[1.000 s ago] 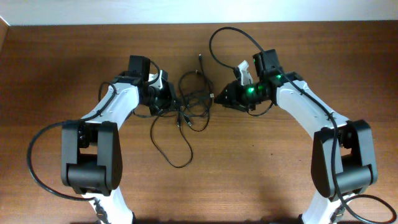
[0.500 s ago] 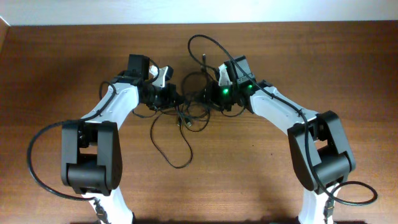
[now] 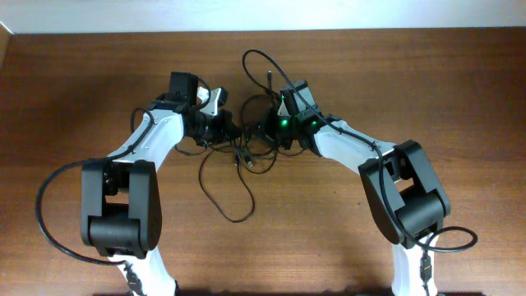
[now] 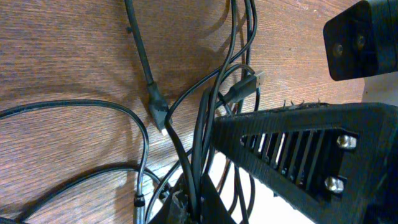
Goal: Untangle cables
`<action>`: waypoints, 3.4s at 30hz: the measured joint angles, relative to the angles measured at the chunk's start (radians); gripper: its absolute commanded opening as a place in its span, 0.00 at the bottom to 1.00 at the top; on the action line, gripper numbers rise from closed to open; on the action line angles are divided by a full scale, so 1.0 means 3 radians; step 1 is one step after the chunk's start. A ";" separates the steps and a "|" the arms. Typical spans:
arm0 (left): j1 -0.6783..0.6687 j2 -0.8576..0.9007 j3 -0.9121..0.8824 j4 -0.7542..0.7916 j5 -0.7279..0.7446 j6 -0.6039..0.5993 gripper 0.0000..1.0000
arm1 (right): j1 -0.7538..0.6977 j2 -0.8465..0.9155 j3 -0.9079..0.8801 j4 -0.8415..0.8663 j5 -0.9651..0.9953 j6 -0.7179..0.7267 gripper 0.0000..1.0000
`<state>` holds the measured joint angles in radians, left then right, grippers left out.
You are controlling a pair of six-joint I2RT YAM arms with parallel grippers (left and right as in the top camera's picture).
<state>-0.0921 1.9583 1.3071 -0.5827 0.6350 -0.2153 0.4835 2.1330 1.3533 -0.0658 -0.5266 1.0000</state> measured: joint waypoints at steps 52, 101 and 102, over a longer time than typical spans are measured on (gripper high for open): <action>0.0114 0.0006 0.0000 -0.0060 -0.0215 -0.0301 0.78 | -0.2129 -0.3290 0.0006 -0.2960 0.0184 -0.1558 0.46; 0.0292 0.0013 0.0000 -0.0136 -0.0280 -0.0568 0.00 | 0.0637 -0.0683 0.0080 -0.0739 0.1244 -0.2392 0.57; 0.0292 0.0013 0.0000 -0.0139 -0.0292 -0.0568 0.00 | 0.0581 -0.0676 0.0080 -0.0652 0.1194 -0.2313 0.57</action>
<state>-0.0044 1.9621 1.3071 -0.6243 0.5472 -0.3859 0.6579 1.9301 1.3773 -0.2615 -0.1684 0.3061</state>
